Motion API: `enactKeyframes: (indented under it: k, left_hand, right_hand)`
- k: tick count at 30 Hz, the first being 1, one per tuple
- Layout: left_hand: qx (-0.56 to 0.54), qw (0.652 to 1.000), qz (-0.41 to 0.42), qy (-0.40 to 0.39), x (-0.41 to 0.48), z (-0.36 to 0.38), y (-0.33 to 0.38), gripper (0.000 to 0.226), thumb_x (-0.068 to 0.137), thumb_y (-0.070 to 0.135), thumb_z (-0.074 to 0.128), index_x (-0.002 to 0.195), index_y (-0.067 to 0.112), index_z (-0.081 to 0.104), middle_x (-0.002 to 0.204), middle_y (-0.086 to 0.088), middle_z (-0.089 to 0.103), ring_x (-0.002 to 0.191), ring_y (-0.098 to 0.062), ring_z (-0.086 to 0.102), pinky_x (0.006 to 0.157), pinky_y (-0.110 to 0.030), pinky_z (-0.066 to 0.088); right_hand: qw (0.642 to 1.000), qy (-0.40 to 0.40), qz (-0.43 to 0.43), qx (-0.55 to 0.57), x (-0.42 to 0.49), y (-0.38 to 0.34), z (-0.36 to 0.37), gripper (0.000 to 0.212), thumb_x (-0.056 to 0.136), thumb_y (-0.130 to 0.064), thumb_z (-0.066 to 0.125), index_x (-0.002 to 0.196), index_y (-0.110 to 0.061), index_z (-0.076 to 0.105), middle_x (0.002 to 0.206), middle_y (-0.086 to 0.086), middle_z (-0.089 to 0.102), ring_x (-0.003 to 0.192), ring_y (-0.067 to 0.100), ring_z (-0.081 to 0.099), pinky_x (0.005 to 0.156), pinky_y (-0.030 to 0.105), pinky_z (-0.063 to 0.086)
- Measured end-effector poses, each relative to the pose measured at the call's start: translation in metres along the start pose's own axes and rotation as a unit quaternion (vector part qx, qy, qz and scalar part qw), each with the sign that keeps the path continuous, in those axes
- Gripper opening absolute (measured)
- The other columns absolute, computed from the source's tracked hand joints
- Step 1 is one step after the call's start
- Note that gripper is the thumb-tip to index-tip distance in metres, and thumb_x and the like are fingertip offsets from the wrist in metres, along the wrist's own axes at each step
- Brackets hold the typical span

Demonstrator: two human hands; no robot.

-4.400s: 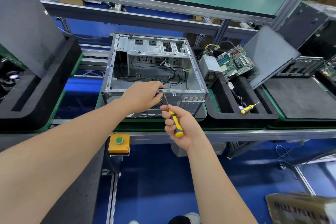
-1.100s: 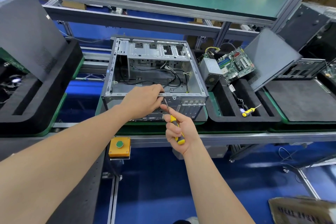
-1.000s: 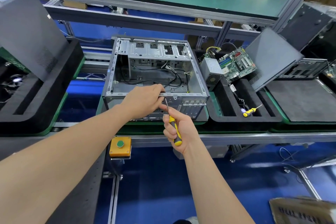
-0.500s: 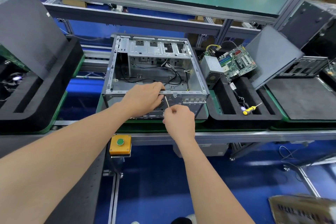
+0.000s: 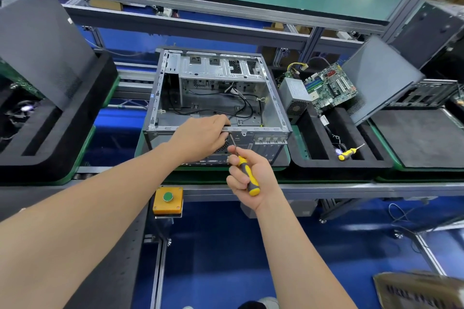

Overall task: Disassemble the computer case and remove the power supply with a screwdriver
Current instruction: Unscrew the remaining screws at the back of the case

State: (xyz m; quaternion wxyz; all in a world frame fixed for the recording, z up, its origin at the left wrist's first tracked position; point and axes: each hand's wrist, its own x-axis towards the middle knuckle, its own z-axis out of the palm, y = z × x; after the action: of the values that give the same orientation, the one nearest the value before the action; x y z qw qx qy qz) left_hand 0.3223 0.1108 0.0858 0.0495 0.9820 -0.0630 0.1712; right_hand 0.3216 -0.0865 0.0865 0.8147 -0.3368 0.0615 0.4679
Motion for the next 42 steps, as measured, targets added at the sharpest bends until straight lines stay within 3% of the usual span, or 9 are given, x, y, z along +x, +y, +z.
enactKeyframes:
  k: [3, 8, 11, 13, 20, 29, 33, 38, 42]
  left_hand:
    - [-0.03, 0.999, -0.013, 0.004, 0.0, -0.005, 0.002, 0.022, 0.102, 0.039, 0.04, 0.12, 0.027, 0.039, 0.076, 0.014, 0.059, 0.05, -0.005, 0.048, 0.044, -0.027, 0.023]
    - [-0.062, 0.998, -0.025, -0.015, 0.0, -0.008, 0.002, 0.014, 0.102, 0.039, 0.041, 0.114, 0.034, 0.038, 0.072, 0.022, 0.047, 0.049, 0.0, 0.043, 0.043, -0.026, 0.024]
    - [-0.092, 0.994, -0.027, -0.045, 0.002, -0.009, -0.001, 0.016, 0.102, 0.04, 0.044, 0.117, 0.035, 0.038, 0.102, 0.019, 0.061, 0.063, -0.008, 0.053, 0.049, -0.029, 0.033]
    - [-0.128, 0.989, -0.037, -0.065, 0.006, -0.012, -0.004, 0.018, 0.1, 0.04, 0.049, 0.116, 0.037, 0.042, 0.109, 0.014, 0.065, 0.073, -0.01, 0.057, 0.056, -0.032, 0.039]
    - [-0.171, 0.98, -0.071, -0.071, 0.008, -0.016, -0.007, 0.022, 0.094, 0.041, 0.059, 0.115, 0.039, 0.053, 0.118, 0.008, 0.066, 0.059, 0.004, 0.05, 0.054, -0.024, 0.035]
    - [-0.159, 0.982, -0.073, -0.076, 0.008, -0.012, -0.004, 0.022, 0.095, 0.036, 0.059, 0.116, 0.033, 0.052, 0.088, 0.01, 0.064, 0.07, -0.013, 0.058, 0.064, -0.042, 0.053]
    - [-0.156, 0.982, -0.071, -0.077, 0.008, -0.01, -0.004, 0.023, 0.095, 0.036, 0.06, 0.116, 0.032, 0.052, 0.085, 0.011, 0.064, 0.067, -0.011, 0.058, 0.062, -0.04, 0.053]
    - [-0.164, 0.982, -0.064, -0.066, 0.007, -0.008, -0.005, 0.022, 0.093, 0.034, 0.062, 0.113, 0.033, 0.054, 0.078, 0.018, 0.058, 0.065, -0.002, 0.055, 0.054, -0.031, 0.043]
    - [-0.161, 0.983, -0.061, -0.054, 0.006, -0.008, -0.004, 0.021, 0.092, 0.031, 0.063, 0.112, 0.032, 0.056, 0.072, 0.023, 0.052, 0.062, 0.002, 0.051, 0.051, -0.024, 0.031]
  right_hand:
    - [0.972, 0.074, -0.076, -0.21, -0.002, 0.002, 0.001, 0.021, 0.107, -0.018, 0.053, 0.113, -0.006, 0.068, 0.075, 0.004, 0.062, 0.037, 0.015, 0.043, 0.035, 0.025, 0.035]
    - [0.693, 0.239, -0.231, -0.64, -0.005, 0.007, 0.011, 0.019, 0.105, -0.029, 0.053, 0.094, -0.023, 0.066, 0.071, -0.002, 0.07, 0.055, 0.018, 0.06, 0.053, 0.03, 0.048]
    - [0.609, 0.292, -0.241, -0.697, -0.003, 0.013, 0.015, 0.016, 0.104, -0.033, 0.053, 0.093, -0.026, 0.063, 0.078, -0.005, 0.07, 0.074, 0.02, 0.063, 0.062, 0.033, 0.042]
    - [0.625, 0.286, -0.236, -0.687, -0.001, 0.014, 0.017, 0.016, 0.104, -0.033, 0.053, 0.093, -0.026, 0.064, 0.08, -0.003, 0.071, 0.072, 0.021, 0.064, 0.061, 0.033, 0.046]
    - [0.919, 0.204, -0.081, -0.329, 0.0, 0.004, 0.014, 0.029, 0.096, -0.02, 0.057, 0.09, -0.01, 0.084, 0.067, 0.002, 0.06, 0.044, 0.017, 0.045, 0.043, 0.028, 0.041]
    - [0.971, 0.09, -0.06, -0.215, -0.005, 0.001, -0.001, 0.027, 0.104, -0.022, 0.057, 0.11, -0.009, 0.08, 0.076, 0.002, 0.056, 0.047, 0.012, 0.046, 0.041, 0.023, 0.04]
    - [0.848, 0.204, -0.161, -0.463, -0.009, 0.005, 0.011, 0.029, 0.1, -0.018, 0.052, 0.09, -0.019, 0.08, 0.076, 0.0, 0.071, 0.044, 0.02, 0.055, 0.043, 0.03, 0.044]
    - [0.467, 0.37, -0.211, -0.775, -0.006, 0.016, 0.032, 0.028, 0.103, -0.029, 0.053, 0.077, -0.021, 0.06, 0.071, -0.004, 0.057, 0.065, 0.025, 0.051, 0.06, 0.034, 0.038]
    - [0.528, 0.352, -0.245, -0.733, -0.006, 0.02, 0.027, 0.034, 0.1, -0.026, 0.053, 0.068, -0.018, 0.053, 0.062, -0.004, 0.051, 0.055, 0.02, 0.043, 0.055, 0.031, 0.031]
